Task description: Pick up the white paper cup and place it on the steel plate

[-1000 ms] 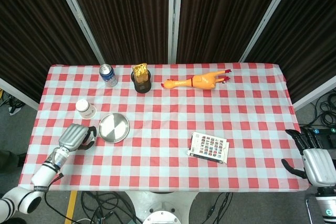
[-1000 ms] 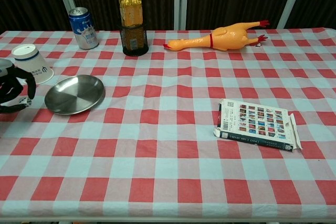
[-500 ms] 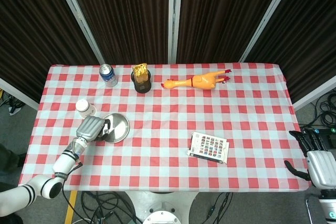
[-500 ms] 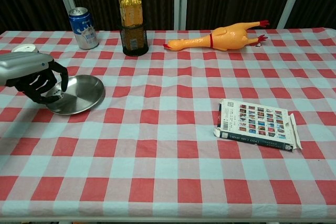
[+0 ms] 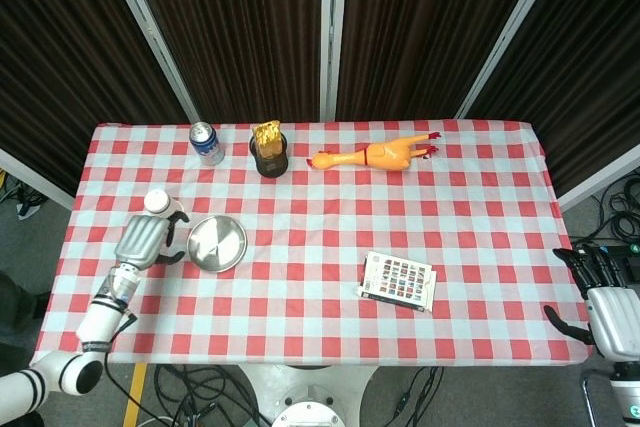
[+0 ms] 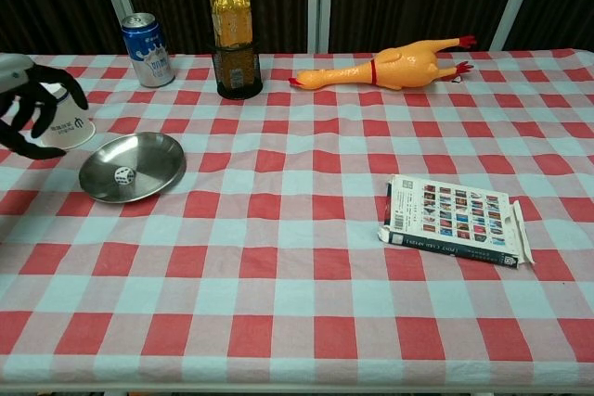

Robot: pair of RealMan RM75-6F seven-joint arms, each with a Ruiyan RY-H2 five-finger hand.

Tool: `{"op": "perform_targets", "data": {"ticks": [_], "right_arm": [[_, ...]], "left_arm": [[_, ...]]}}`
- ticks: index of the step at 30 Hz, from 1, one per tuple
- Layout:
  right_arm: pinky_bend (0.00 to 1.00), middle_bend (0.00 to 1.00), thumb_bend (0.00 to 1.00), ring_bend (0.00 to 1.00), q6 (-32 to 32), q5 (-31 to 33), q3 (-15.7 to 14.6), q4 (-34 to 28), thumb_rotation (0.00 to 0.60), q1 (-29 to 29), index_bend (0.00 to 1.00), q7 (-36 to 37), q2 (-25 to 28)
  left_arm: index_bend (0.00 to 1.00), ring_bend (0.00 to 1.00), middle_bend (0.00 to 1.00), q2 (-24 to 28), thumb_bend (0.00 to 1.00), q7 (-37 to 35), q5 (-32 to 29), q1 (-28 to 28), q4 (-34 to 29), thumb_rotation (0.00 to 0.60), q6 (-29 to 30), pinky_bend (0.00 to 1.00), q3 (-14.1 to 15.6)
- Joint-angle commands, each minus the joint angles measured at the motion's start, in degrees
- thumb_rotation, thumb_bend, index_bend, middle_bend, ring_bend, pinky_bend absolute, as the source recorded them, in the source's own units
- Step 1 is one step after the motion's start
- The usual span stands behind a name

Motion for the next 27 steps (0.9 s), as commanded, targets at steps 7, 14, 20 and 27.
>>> {"op": "perform_targets", "data": {"ticks": [7,14,20,27], "right_arm": [[0.03,0.15,0.17,0.0,-1.5,-0.6,-0.6,0.1,0.6,0.6,0.12,0.3,0.1],[0.03,0.15,0.17,0.0,-2.0,-0.9,-0.5,-0.2,0.6,1.2,0.12,-0.2,0.2],[0.03,0.15,0.17,0.0,-2.3,-0.4,-0.4,-1.0,0.6,1.3,0.12,-1.0,0.4],[0.03,0.15,0.17,0.0,-2.3,0.3,-0.4,-1.3,0.6,1.0,0.12,-1.3,0.5]], "left_arm": [[0.33,0.34,0.38,0.1,0.17,-9.5,-13.2,3.7,7.0,0.6,-3.7,0.54,-5.1],[0.28,0.14,0.21,-3.8,0.15,-26.4,-14.4,-0.5,16.8,0.6,-17.1,0.29,-9.9],[0.28,0.14,0.21,-7.0,0.15,-33.6,-10.3,-4.3,23.1,0.6,-21.7,0.24,-10.9],[0.29,0.14,0.21,-8.4,0.15,-38.7,-7.6,-5.9,25.2,0.6,-24.3,0.23,-10.7]]}}
